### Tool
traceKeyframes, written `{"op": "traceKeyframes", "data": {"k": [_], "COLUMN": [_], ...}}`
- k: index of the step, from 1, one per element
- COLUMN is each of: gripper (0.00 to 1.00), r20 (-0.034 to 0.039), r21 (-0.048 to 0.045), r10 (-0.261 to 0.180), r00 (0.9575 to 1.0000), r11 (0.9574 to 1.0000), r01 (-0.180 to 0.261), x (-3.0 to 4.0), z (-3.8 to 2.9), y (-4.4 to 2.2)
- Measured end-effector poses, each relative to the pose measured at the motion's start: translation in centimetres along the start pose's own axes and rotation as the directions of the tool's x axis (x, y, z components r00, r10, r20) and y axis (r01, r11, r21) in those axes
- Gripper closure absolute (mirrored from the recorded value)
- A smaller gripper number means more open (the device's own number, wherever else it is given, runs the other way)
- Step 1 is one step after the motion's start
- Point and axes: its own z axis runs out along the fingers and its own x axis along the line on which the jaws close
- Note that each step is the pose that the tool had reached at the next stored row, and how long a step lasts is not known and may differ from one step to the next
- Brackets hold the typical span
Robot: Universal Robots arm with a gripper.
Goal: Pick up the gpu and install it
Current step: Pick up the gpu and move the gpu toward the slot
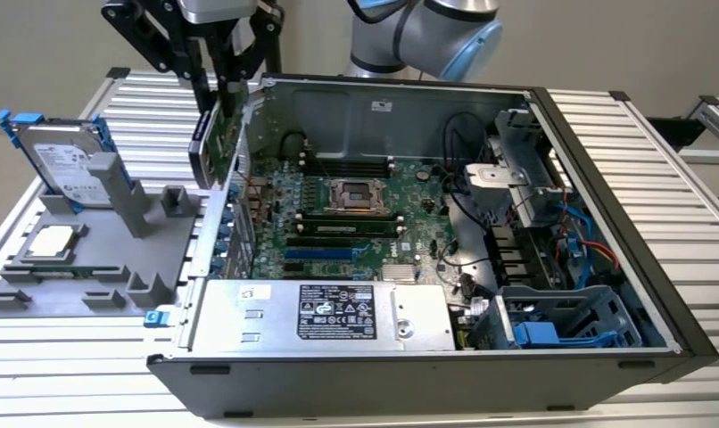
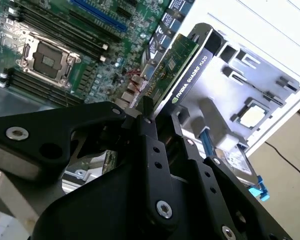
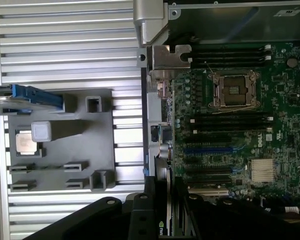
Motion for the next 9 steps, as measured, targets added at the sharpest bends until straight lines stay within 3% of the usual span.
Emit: {"op": "traceKeyframes", "data": {"k": [9], "gripper": [1.0], "r20": [0.0005], "r21": [-0.0001], "r10": [0.011], "r00": [0.9999], "r11": [0.9999], "r01": [-0.011], "x": [-0.95], "z": [0.0], "y": [0.05]}}
